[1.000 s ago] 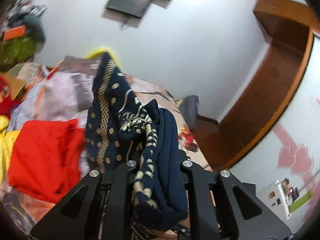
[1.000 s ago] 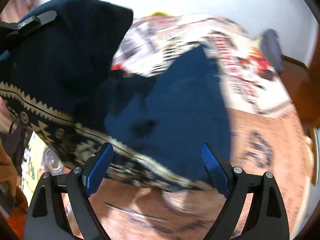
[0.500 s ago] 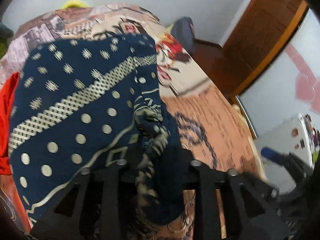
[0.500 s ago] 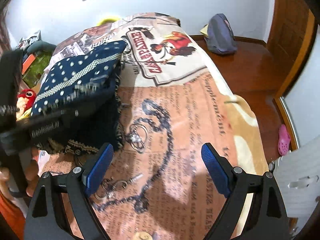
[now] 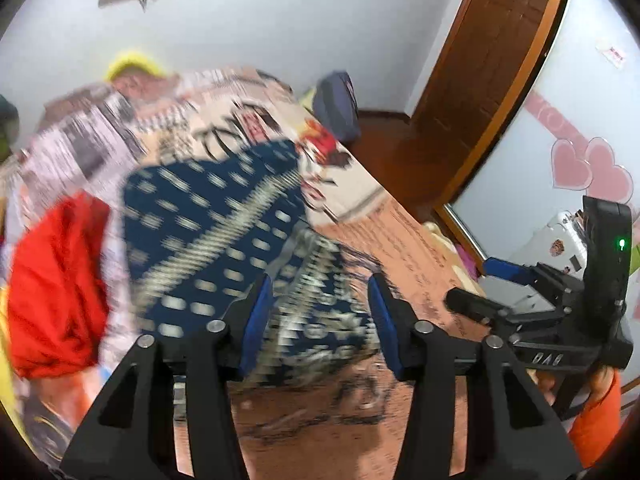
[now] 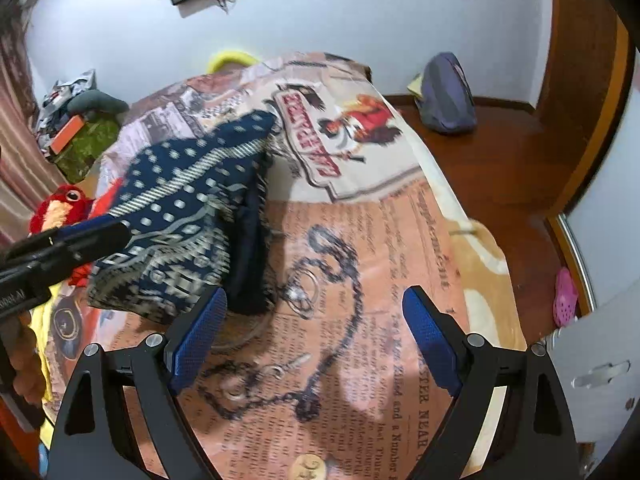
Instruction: Fold large clothes
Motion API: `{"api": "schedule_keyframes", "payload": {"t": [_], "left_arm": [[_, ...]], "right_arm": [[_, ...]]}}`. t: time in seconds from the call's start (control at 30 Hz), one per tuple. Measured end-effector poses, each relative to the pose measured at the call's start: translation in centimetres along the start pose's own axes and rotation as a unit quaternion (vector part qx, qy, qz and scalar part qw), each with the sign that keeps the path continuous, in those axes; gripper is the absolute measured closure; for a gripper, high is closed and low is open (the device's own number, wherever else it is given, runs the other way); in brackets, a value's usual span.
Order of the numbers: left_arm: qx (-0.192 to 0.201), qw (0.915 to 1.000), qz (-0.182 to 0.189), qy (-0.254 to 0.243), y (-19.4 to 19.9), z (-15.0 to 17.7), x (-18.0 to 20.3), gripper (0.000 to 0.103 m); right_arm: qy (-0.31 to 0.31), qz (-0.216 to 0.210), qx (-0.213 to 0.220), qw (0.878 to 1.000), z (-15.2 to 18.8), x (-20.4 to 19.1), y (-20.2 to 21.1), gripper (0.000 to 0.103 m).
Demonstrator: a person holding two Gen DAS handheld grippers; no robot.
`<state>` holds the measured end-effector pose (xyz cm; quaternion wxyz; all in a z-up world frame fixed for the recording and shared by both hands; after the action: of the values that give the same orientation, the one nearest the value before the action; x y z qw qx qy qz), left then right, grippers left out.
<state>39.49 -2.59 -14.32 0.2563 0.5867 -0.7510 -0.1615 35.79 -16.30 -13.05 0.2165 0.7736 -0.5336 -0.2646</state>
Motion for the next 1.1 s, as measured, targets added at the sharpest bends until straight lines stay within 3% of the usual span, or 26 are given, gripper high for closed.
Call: {"api": "schedule_keyframes", "payload": {"t": [0.13,0.27,0.37,0.47,0.57,0.67,0.8,0.93,1.1], "left_arm": [[0.01,0.9974,-0.063,-0.033,0.8,-0.4,-3.7,0.046],[-0.016,0.995,-0.095,-0.027,0.1,1.3,-7.4,0.046],[-0.044,0.9951,-0.088,-0.007,-1.0,3.1,-9.1,0.045],[-0.034,0.997,-0.068,0.014,-1.2,5.1,-9.8,0.038],[-0.03,0.9973,-0.054,0.039,-1.5,6.1,-10.4,0.036],[-0.037,0.9973,-0.045,0.044,-1.5,6.7,-10.4,0.035],[-0.029,0.9976,-0.045,0.044,-0.2,6.2,-10.6,0.035],[-0.003,0.9969,-0.069,0.037,1.3,4.7,-11.2,0.035],[0.006,0.9963,-0.073,0.045,1.0,2.8,-12.6,0.035]], "right_arm": [[0.007,-0.024,0.013,1.0,-1.1,-2.3,-0.3,0.015],[0.009,-0.058,0.011,0.998,-1.7,-5.0,-2.2,0.015],[0.018,-0.067,-0.004,0.998,-1.1,-6.6,-4.7,0.015],[0.015,-0.077,-0.048,0.996,0.6,-6.8,-8.2,0.015],[-0.009,-0.047,-0.101,0.994,2.9,-5.3,-11.3,0.015],[-0.031,-0.037,-0.118,0.992,4.4,-3.2,-11.9,0.015],[-0.039,-0.034,-0.11,0.993,4.1,-1.4,-10.4,0.015],[-0.026,-0.034,-0.079,0.996,2.4,-1.7,-8.3,0.015],[-0.048,-0.083,-0.049,0.994,-0.1,-2.9,-7.4,0.015]]}}
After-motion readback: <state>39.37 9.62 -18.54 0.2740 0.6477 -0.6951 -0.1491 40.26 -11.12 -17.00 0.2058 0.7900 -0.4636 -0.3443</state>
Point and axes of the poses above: each gripper's, at about its wrist camera, not at the fingertips, and y roughly against the way its jaws point, x to its right, z to its underside, the point moved 1 cm from there along -y, roughly the way its jaws point, and after that the axes turned 15 degrees about x, right-handed, at the moved point
